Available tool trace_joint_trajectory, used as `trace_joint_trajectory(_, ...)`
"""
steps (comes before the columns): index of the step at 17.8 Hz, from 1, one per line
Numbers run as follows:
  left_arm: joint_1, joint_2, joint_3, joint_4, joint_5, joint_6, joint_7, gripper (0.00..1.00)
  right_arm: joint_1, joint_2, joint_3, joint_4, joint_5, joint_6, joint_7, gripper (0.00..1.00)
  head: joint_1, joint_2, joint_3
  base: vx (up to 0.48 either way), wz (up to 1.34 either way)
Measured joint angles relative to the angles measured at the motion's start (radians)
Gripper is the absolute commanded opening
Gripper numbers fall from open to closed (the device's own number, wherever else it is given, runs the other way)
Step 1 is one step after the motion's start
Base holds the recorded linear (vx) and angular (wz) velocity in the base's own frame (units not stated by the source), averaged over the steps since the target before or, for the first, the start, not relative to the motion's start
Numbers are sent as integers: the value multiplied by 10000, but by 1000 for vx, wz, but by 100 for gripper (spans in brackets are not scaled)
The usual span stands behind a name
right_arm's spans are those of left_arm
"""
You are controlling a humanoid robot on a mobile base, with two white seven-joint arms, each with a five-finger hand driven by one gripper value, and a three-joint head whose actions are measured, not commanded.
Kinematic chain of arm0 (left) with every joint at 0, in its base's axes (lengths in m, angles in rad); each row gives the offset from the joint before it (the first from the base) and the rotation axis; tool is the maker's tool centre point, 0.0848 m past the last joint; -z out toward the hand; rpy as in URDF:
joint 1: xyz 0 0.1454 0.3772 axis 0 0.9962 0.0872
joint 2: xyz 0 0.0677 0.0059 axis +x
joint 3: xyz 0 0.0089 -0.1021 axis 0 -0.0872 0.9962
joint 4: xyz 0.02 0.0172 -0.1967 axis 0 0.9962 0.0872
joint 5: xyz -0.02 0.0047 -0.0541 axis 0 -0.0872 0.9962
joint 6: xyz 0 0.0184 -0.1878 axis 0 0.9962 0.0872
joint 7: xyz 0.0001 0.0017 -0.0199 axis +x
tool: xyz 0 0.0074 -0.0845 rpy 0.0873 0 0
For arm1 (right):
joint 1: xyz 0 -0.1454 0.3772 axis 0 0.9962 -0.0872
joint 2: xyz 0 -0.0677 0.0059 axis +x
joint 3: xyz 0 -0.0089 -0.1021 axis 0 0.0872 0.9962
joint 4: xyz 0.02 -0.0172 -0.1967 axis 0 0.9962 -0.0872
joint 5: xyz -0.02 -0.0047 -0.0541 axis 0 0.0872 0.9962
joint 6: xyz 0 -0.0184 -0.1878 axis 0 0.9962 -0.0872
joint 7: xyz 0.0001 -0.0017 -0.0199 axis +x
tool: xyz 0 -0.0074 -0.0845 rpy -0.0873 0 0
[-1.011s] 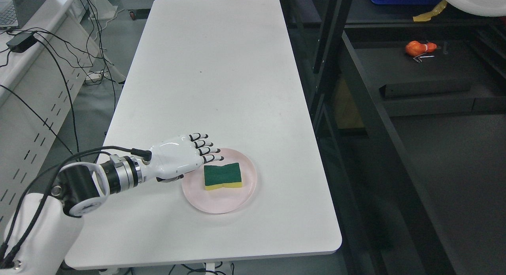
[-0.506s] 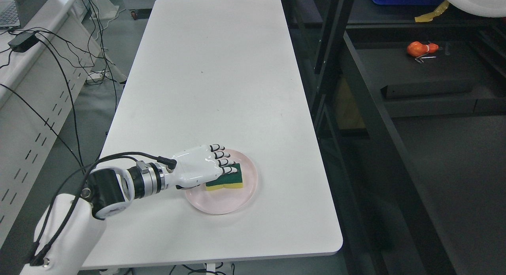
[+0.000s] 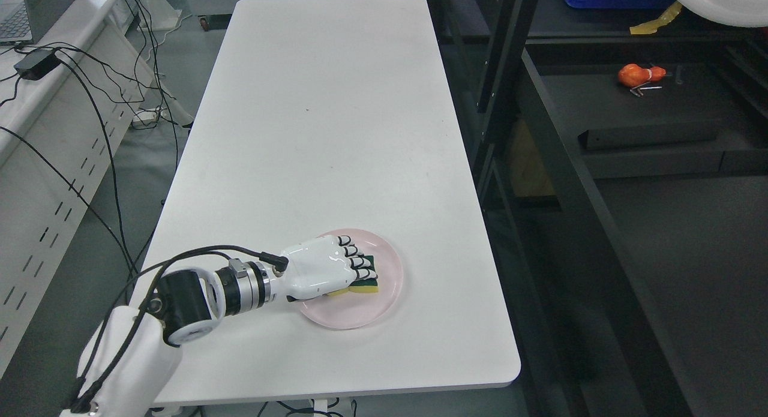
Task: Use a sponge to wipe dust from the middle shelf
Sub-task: 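Reach the left hand over the green-yellow sponge on the plate, then close the left hand on the sponge and lift it off the plate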
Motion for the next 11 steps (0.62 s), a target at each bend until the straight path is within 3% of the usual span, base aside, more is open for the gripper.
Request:
trace_joint_trajectory(2,215,-101,155,4,179,12,0,48,-1,0,0,0,0,0,0,100,0,0,0,0,0)
trace_joint_trajectory(8,971,-356,972,34,1992,-264,-182,2,1,0,2,0,0,0,0,100,0,0,0,0,0)
trace_joint_trajectory(11,1329,-442,1477,60,3757,-336,-209,0,1,0,2,0,0,0,0,100,0,0,0,0,0)
